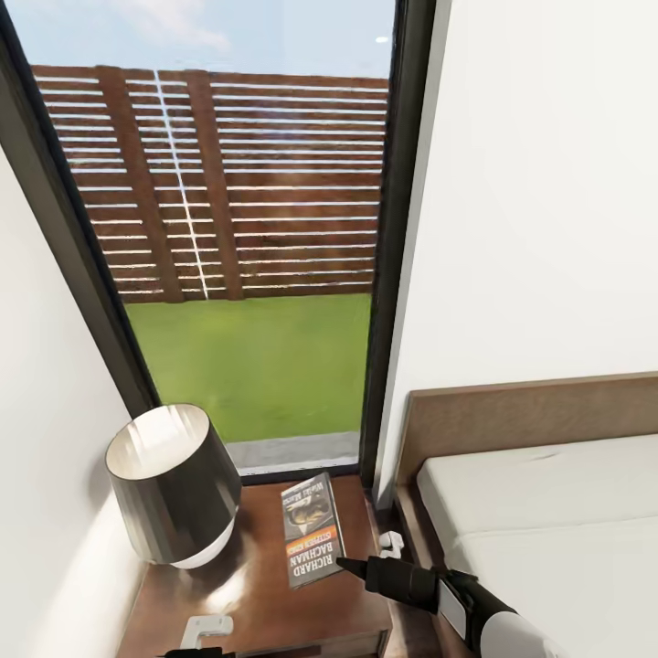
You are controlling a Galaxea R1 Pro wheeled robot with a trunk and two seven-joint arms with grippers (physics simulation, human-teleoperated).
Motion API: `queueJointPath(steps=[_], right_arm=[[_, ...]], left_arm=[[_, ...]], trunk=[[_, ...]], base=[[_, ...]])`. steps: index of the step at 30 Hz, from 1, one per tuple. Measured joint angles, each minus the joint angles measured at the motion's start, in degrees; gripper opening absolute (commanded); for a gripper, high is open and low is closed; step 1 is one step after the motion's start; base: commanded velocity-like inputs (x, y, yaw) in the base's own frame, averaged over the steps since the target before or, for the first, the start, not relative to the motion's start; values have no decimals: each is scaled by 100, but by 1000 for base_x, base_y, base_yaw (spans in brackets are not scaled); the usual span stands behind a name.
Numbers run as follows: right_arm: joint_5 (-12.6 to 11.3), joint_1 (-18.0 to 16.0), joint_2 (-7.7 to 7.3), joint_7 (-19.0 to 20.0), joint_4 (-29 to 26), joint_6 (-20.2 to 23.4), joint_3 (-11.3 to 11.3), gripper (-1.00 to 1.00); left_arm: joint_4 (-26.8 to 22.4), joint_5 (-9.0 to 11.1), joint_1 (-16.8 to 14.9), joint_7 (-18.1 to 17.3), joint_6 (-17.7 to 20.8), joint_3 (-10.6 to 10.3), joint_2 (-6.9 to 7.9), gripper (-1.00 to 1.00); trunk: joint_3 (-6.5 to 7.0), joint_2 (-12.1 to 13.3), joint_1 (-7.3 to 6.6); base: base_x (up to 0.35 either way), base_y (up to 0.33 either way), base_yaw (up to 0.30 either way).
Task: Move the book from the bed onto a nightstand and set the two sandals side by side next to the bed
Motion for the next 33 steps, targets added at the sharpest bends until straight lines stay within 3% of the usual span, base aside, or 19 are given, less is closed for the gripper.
queueJointPath(steps=[5,33], right_arm=[[4,3,0,-15,9,0,2,-100],[11,6,6,-11,17,-8,2,-100]], left_arm=[[0,-1,0,0,-7,0,0,100],[-7,-7,1,17,-44,8,-9,100]], trunk=[[-90,-201,110],[-90,-203,111]], base=[[0,0,0],[-15,0,0]])
